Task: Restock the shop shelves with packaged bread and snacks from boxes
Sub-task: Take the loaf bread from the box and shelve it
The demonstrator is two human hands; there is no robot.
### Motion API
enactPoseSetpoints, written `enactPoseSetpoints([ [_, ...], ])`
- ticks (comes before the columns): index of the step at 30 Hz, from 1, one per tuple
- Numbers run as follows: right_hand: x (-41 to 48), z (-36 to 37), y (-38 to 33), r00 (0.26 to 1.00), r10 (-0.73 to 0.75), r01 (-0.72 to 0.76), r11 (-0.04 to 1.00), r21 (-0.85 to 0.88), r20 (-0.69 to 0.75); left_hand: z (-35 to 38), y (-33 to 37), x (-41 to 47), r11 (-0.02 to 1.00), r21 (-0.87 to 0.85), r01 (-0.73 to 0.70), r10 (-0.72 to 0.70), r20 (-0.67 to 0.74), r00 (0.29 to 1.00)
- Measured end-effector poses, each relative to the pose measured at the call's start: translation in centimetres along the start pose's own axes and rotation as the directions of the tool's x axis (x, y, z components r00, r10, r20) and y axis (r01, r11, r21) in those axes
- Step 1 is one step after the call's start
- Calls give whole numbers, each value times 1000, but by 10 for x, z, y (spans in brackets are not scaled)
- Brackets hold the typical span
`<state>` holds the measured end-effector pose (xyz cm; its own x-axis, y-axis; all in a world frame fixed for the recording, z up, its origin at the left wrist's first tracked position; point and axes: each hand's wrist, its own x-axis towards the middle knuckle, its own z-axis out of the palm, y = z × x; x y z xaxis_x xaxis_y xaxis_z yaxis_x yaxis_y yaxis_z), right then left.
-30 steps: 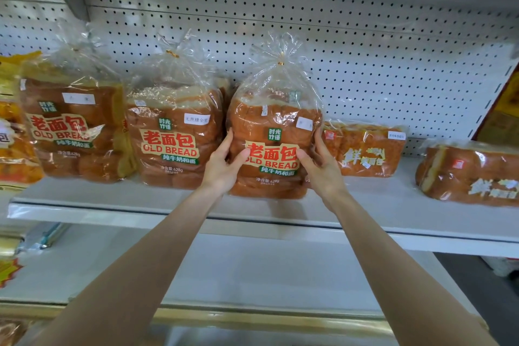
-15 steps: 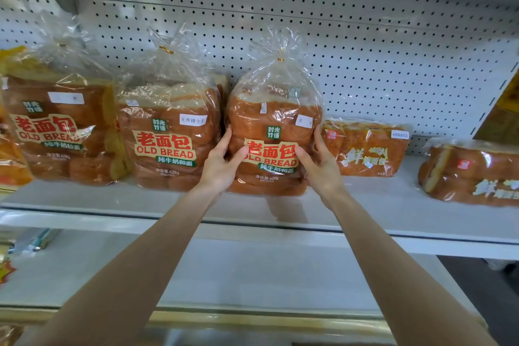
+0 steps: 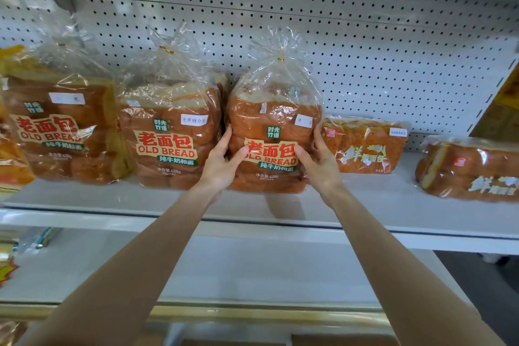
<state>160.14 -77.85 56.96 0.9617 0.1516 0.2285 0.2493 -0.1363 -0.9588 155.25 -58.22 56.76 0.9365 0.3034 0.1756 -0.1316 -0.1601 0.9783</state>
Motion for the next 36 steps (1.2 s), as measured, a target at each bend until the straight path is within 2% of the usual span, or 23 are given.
enactPoseSetpoints([
  [6,-17,-2,-11,999,-44,45,999,-19,11,-1,14,-19,1000,-11,13,-13,18,1000],
  [13,-58,-15,-46,995,-95,94,994,-47,-33,-1,47,-67,999,28,-20,21,-38,999],
  [19,-121,-35,-90,989,-131,131,991,-7,-63,-4,89,-138,996,66,-57,59,-40,997],
  [26,-232,-53,-118,979,-203,203,979,30,12,-3,117,-265,995,72,-73,79,-82,993],
  [29,-266,-47,-114,985,-171,170,985,20,36,-8,115,-303,996,85,-39,47,-93,995],
  [36,-313,-17,-69,994,47,-46,999,-12,95,-31,69,-345,990,92,103,-90,-135,987],
])
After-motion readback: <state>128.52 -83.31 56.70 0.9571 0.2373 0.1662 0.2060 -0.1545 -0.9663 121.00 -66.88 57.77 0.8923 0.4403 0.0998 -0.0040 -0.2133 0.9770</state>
